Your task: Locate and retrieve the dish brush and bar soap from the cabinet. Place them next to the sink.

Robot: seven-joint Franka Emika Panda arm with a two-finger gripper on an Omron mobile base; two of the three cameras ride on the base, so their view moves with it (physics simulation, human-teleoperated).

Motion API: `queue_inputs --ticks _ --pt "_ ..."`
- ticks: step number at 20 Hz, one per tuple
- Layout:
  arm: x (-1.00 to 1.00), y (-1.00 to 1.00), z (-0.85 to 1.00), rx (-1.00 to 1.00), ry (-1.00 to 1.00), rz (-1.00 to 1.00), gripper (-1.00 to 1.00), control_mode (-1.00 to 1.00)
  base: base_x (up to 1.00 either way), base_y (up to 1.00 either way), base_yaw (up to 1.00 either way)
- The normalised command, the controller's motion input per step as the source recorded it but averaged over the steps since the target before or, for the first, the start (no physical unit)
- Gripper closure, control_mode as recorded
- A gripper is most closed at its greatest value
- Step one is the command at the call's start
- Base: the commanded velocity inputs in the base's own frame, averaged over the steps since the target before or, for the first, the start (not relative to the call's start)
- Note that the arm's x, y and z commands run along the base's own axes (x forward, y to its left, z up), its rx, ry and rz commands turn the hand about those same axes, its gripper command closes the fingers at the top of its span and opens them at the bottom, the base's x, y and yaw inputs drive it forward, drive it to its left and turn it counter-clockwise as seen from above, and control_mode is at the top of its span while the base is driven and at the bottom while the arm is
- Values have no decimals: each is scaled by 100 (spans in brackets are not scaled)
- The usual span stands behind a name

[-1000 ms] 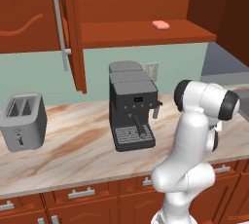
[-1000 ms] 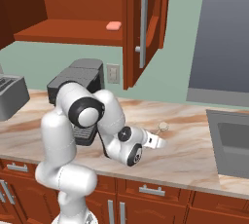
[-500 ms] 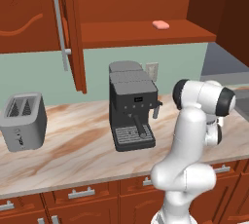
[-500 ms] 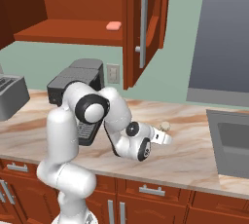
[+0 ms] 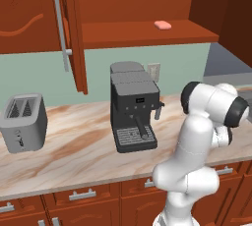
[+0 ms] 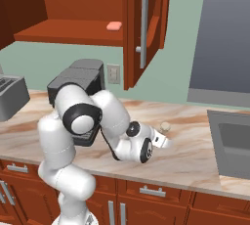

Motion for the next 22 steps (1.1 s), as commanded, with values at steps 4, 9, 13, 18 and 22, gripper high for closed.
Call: queue_inputs --ticks 4,9,13,18,22 --pt "-22 22 61 8 5 -6 -100 -100 0 0 0" --pt "-31 31 28 0 0 -4 -100 -100 0 0 0" --pt "-23 47 22 -2 0 -6 -100 -100 0 0 0" --pt "-22 67 22 -7 0 -5 -100 -100 0 0 0" --pt "-12 82 -12 -10 6 0 -100 -100 0 0 0"
